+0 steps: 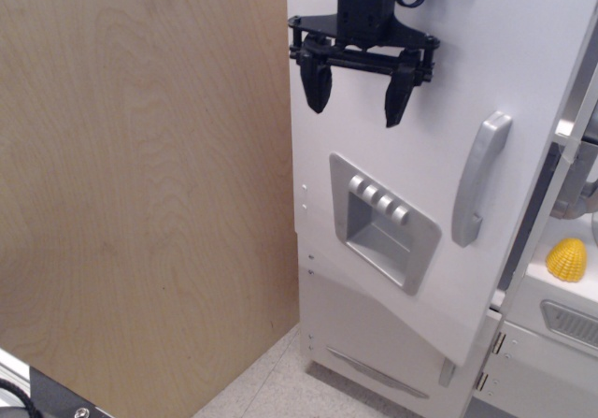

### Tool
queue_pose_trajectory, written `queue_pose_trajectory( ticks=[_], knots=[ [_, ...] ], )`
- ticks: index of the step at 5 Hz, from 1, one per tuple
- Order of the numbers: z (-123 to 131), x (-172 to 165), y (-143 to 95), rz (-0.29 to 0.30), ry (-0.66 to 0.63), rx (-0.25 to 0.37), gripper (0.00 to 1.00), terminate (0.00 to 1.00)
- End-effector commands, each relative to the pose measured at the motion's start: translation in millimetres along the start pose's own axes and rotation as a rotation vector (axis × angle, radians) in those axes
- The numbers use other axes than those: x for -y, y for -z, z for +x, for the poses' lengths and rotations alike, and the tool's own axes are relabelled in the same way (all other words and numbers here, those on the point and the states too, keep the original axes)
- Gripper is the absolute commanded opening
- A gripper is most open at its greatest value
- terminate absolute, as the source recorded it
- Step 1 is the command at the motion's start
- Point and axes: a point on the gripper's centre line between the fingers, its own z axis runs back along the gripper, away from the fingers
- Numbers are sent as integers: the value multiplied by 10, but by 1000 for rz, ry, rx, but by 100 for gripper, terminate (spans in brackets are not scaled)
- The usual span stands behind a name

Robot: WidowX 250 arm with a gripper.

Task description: Close fridge

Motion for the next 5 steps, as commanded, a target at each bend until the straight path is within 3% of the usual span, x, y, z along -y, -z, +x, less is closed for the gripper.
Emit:
queue_pose_trajectory(
  ticks=[1, 5],
  knots=[
    [229, 52, -127, -17, -34, 49, 100, 0],
    [484, 129, -148, -35, -101, 56, 100, 0]
  ],
)
